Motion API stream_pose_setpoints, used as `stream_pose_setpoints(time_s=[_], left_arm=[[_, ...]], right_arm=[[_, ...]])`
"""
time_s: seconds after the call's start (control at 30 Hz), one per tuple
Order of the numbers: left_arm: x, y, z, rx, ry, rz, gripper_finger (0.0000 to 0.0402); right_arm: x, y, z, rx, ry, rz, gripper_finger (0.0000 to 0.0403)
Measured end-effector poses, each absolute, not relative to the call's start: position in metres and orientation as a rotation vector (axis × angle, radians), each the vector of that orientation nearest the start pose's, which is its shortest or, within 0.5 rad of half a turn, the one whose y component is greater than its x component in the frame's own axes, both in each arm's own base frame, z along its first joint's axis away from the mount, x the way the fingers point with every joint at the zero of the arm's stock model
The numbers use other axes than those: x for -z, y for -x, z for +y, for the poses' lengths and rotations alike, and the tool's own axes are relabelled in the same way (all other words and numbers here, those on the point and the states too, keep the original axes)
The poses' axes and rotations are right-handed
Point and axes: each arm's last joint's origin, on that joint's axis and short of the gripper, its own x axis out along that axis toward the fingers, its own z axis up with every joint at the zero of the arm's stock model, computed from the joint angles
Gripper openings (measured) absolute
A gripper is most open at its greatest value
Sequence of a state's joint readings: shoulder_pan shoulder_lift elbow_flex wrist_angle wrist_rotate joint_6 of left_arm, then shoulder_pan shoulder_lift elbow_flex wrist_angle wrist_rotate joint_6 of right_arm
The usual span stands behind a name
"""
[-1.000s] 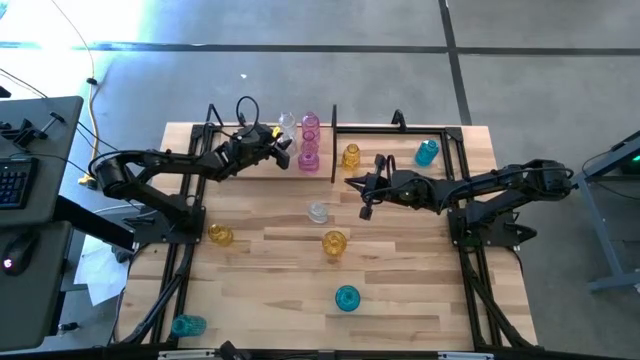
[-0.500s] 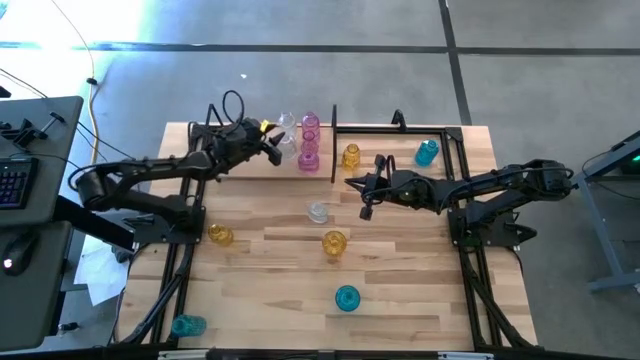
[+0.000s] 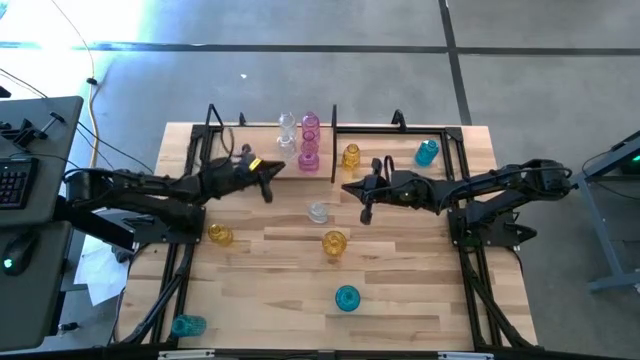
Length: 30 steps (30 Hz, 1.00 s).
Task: Sort vases onto shelf
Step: Put the transparent vase on the shelf
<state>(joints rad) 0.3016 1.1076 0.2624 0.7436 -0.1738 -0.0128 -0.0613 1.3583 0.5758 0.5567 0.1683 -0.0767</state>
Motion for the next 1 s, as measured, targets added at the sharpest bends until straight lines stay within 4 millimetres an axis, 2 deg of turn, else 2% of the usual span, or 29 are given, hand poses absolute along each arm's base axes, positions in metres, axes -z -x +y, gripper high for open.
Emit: stream_pose_setpoints(time_s=[0.1, 0.2, 0.43, 0.63, 0.83, 1.0], left_arm=[[-0.178, -0.185, 0.057, -0.447, 0.006, 0.025, 0.0006], [-0.171, -0.176, 0.053, -0.443, 0.005, -0.017, 0.001], [-0.162, -0.168, 0.052, -0.453, 0.006, -0.014, 0.0001], [-0.161, -0.168, 0.052, -0.452, 0.005, -0.009, 0.0003], [-0.161, -0.168, 0.052, -0.452, 0.002, -0.008, 0.0003], [-0.161, -0.168, 0.052, -0.452, 0.002, -0.007, 0.0003]], right_arm=[[-0.202, -0.281, -0.012, 0.197, 0.048, 0.222, 0.0008], [-0.194, -0.291, -0.001, 0.184, 0.015, 0.244, 0.0033], [-0.186, -0.321, 0.015, 0.191, -0.081, 0.34, 0.0146], [-0.189, -0.349, 0.01, 0.245, -0.127, 0.545, 0.0229], [-0.198, -0.372, 0.003, 0.289, -0.126, 0.703, 0.0247], [-0.195, -0.387, 0.003, 0.285, -0.108, 0.776, 0.0248]])
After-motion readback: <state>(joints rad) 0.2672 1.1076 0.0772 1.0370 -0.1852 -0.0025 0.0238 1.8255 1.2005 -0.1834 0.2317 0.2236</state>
